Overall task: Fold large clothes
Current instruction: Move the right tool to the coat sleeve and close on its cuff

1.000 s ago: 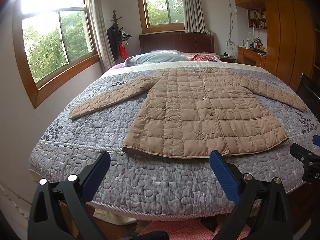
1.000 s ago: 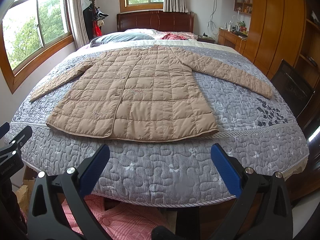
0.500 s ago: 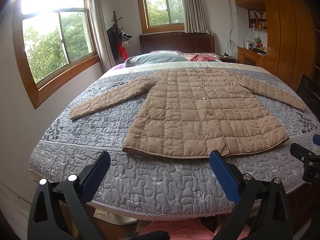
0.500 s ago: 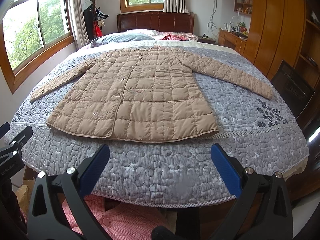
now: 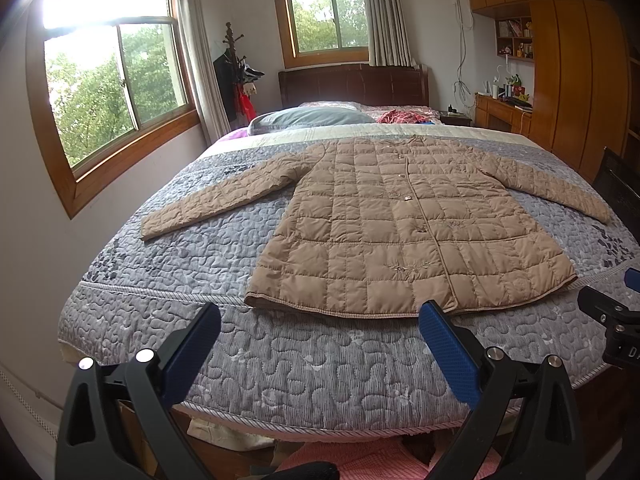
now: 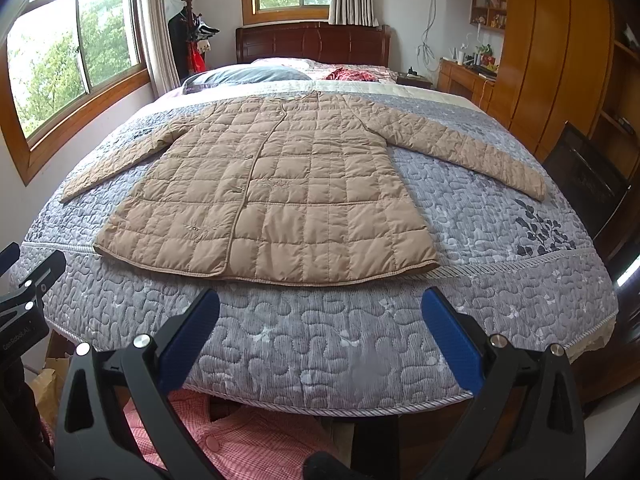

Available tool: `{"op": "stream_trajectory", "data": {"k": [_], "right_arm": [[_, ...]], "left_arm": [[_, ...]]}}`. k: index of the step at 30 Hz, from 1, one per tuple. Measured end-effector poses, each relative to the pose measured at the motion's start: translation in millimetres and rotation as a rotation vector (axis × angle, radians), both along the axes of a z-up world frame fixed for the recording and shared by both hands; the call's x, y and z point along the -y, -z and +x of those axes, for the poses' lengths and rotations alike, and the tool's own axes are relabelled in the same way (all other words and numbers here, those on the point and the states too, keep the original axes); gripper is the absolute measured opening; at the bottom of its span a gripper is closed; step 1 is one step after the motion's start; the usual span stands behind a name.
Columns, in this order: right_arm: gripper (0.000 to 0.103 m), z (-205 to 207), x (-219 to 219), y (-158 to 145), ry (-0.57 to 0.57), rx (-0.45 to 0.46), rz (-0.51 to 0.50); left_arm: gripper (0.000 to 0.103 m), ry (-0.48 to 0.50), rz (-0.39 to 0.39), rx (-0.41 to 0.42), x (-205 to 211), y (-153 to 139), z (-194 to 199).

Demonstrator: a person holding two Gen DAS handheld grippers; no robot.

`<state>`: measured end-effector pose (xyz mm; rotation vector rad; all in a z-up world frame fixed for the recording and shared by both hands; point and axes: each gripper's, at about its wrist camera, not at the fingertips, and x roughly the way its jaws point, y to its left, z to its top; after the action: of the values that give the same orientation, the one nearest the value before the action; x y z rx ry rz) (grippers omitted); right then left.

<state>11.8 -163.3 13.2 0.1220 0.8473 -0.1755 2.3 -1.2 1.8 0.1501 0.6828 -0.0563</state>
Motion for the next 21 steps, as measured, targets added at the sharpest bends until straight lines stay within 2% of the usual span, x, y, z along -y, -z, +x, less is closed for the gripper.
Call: {"op": "stream_trajectory", "data": {"k": [9, 13, 15, 17, 19, 21], "right_arm": [[0.100, 3, 0, 1, -0.004, -0.001, -0.001], [0.100, 13, 9, 6, -0.012, -0.007, 0.025], [0.100, 23, 20, 14, -0.014, -0.034, 0.056], [0.100, 32, 34, 23, -0.011, -0.068, 0.091], [0.100, 48, 61, 34, 0.000, -0.109, 0.182], [0.100, 58, 85, 39, 0.027, -0.112, 0.239]], "left_arm": [[0.099, -0.001, 0.000, -0.015, -5, 1, 6], [0.099, 0.022, -0.023, -0.052, -3, 7, 19], [0.099, 0.059, -0.041, -0.095, 1, 15, 32], [0.099, 0.106, -0.067, -0.192, 5, 29, 54], [0.099, 0.142, -0.102, -0.289, 10, 44, 78], [0.099, 0.149, -0.091, -0.347, 19, 54, 106]]}}
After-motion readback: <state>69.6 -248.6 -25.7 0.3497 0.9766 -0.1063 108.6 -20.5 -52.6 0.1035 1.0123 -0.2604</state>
